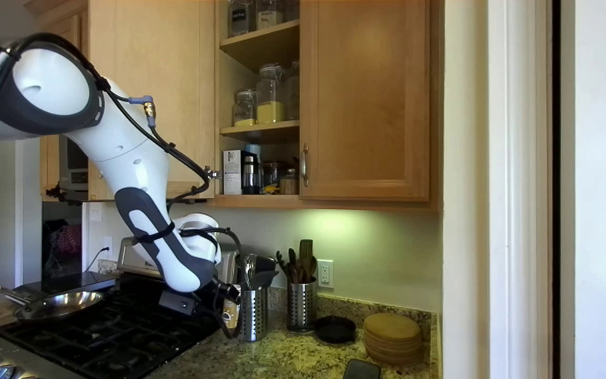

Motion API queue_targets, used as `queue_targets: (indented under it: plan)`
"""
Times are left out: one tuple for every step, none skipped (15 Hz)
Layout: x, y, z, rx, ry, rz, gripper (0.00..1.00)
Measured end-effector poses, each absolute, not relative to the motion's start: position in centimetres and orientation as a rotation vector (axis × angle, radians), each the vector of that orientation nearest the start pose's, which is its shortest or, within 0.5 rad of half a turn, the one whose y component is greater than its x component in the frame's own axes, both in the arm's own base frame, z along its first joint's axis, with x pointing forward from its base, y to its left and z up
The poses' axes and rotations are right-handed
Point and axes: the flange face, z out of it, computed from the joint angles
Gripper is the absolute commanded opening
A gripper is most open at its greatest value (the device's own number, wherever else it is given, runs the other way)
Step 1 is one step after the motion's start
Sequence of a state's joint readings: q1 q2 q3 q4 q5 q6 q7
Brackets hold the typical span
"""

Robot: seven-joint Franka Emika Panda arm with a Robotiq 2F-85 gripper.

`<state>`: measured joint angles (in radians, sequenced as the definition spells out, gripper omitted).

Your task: Open the top left cabinet door then remove the brown bottle out of the cabinet and close the left cabinet door

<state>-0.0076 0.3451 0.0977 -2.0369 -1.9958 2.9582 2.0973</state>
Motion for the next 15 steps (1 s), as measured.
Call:
queue_targets:
  plan:
    - [56.4,11.4,26.8,-2.909,0.15,-1.321,0.27]
    - [56.3,11.6,26.0,-2.909,0.155,-1.337,0.27]
    - [56.2,11.8,25.0,-2.91,0.16,-1.349,0.27]
    - [56.1,11.9,24.1,-2.911,0.165,-1.36,0.27]
    - [56.0,12.0,23.2,-2.914,0.167,-1.369,0.27]
    - [55.9,12.0,22.4,-2.917,0.17,-1.376,0.27]
    - [55.9,12.0,21.5,-2.921,0.176,-1.379,0.27]
    - [55.8,12.0,20.7,-2.927,0.183,-1.38,0.27]
    - [55.7,11.9,19.9,-2.933,0.192,-1.38,0.27]
    - [55.6,11.9,19.1,-2.938,0.2,-1.377,0.27]
    - [55.5,11.9,18.3,-2.943,0.208,-1.374,0.27]
    - [55.4,11.9,17.6,-2.95,0.217,-1.369,0.27]
    - [55.3,11.9,16.9,-2.954,0.228,-1.365,0.27]
    - [55.2,12.0,16.3,-2.959,0.238,-1.359,0.27]
    - [55.2,12.0,15.7,-2.961,0.249,-1.357,0.27]
